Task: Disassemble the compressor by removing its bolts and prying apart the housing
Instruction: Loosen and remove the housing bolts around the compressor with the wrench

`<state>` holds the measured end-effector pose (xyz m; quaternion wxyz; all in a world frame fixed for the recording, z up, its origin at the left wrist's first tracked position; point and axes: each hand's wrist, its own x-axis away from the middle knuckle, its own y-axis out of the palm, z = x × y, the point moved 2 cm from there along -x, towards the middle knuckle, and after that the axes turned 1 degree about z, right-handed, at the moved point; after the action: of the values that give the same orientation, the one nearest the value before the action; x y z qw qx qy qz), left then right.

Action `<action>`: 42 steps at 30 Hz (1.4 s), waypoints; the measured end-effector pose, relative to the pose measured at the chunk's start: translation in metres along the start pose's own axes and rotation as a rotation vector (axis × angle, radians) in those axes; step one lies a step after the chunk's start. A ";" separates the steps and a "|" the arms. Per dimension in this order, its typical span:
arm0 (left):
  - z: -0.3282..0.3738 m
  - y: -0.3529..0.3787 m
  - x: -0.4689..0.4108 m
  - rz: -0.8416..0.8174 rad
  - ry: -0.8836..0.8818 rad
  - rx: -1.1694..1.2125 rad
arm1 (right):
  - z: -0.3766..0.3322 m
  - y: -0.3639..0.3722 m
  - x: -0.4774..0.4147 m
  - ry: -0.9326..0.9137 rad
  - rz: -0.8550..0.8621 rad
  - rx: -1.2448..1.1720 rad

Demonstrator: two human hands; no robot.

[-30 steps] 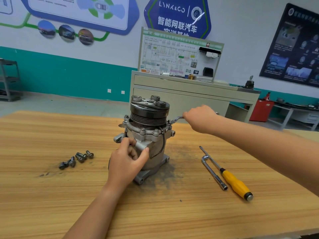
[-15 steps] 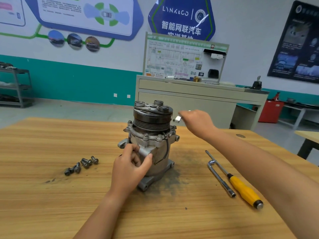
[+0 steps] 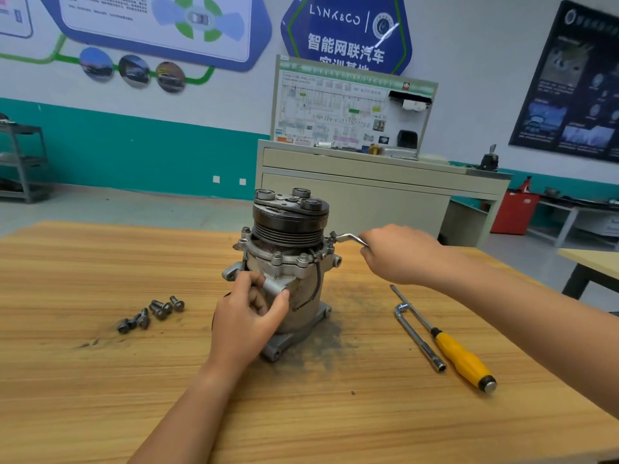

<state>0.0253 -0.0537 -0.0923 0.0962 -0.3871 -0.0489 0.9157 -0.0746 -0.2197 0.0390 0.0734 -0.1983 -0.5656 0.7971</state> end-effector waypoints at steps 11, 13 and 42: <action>-0.001 0.001 0.001 0.003 -0.017 0.019 | -0.033 -0.023 0.013 -0.135 -0.070 0.482; -0.001 0.001 0.001 0.006 -0.017 0.029 | -0.029 -0.025 0.010 -0.149 -0.063 0.504; -0.002 0.001 0.000 0.005 -0.022 0.015 | 0.010 0.018 -0.073 -0.150 0.278 0.378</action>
<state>0.0268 -0.0546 -0.0943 0.0961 -0.3766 -0.0422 0.9204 -0.0107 -0.2599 0.0419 -0.0433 -0.1971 -0.3778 0.9036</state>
